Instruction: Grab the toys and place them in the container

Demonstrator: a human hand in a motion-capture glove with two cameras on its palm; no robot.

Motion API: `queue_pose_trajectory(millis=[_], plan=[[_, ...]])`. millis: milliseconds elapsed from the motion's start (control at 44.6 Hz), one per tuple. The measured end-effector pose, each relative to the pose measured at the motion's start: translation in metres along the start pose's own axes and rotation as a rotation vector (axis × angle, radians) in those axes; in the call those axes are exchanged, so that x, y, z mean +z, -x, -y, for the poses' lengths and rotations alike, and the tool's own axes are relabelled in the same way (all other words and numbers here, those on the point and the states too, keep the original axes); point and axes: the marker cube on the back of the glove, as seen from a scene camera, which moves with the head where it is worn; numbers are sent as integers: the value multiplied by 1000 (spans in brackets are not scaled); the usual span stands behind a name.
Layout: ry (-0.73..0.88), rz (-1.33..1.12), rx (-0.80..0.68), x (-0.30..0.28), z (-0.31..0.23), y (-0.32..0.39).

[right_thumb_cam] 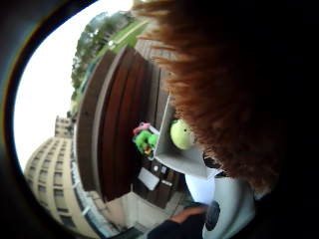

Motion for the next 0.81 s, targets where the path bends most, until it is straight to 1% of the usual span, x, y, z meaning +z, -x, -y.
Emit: queue_pose_trajectory(millis=[90, 224, 381, 448, 560, 694, 739, 806], plan=[[24, 16, -21, 14, 2, 14], [13, 37, -7, 43, 16, 19], [24, 58, -2, 73, 14, 23], [61, 100, 7, 83, 4, 30], [163, 146, -22, 94, 5, 21], [240, 239, -65, 97, -3, 19], [247, 247, -71, 95, -1, 11], [211, 210, -67, 92, -5, 3]])
